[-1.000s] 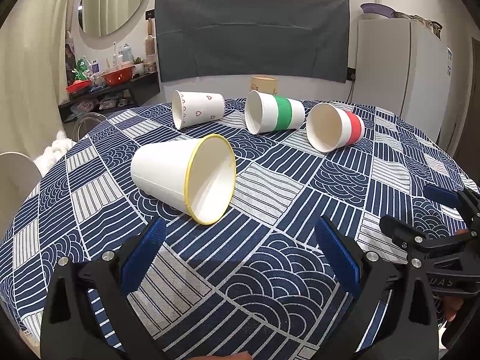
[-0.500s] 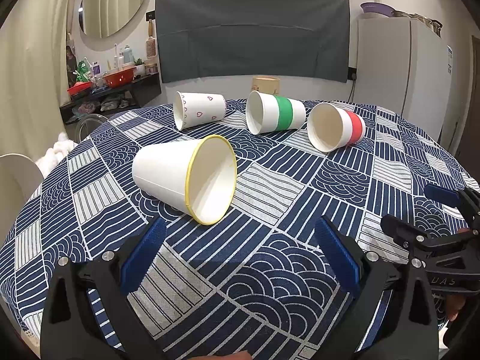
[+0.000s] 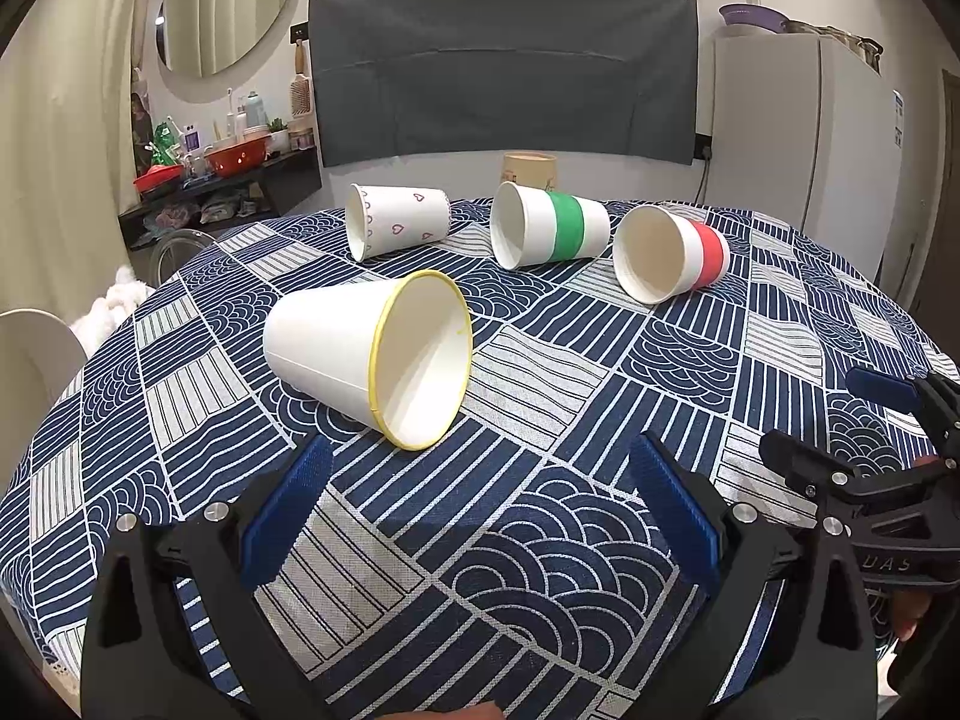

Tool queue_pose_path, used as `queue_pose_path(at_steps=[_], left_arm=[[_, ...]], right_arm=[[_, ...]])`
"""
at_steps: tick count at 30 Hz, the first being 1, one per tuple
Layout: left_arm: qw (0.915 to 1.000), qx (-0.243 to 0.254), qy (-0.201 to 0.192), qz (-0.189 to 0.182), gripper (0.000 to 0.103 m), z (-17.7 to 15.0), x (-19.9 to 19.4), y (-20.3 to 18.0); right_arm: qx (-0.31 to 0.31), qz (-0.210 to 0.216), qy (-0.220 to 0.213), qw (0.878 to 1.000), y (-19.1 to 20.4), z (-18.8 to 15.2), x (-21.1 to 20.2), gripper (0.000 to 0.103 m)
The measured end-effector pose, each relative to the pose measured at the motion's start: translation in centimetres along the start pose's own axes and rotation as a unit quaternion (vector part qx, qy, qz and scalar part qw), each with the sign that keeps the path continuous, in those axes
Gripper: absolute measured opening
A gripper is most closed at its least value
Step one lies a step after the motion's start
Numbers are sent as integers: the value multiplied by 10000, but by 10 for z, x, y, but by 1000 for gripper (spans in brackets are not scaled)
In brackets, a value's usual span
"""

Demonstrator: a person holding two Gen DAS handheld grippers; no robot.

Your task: Flip cup upside down

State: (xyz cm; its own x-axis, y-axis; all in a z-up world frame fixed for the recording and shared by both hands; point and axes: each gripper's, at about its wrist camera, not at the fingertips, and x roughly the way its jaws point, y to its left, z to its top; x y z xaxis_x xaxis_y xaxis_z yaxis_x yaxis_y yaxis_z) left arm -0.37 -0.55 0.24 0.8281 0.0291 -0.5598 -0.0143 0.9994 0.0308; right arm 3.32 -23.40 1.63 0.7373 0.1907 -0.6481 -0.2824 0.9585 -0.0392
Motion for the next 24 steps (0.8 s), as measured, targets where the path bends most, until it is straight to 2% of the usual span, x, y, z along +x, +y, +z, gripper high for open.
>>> queue_pose_path(at_steps=[13,19,22,24], left_arm=[[10000,4,-18,-52,97,-1,-1,2],[9999,-51,-152,-43,97,-1,-6,3],[9988,-48,-191,-452,97,-1,-7,7],[9979,-82,-292,-577,97,0,-9,9]], right_arm=[[27,102,60,9999,-3,2,1,95],[28,188,87,9998,-4,3,3,95],[92,248,62,9996,-7,3,2,95],[220,323,120,9992,-12,4,4,95]])
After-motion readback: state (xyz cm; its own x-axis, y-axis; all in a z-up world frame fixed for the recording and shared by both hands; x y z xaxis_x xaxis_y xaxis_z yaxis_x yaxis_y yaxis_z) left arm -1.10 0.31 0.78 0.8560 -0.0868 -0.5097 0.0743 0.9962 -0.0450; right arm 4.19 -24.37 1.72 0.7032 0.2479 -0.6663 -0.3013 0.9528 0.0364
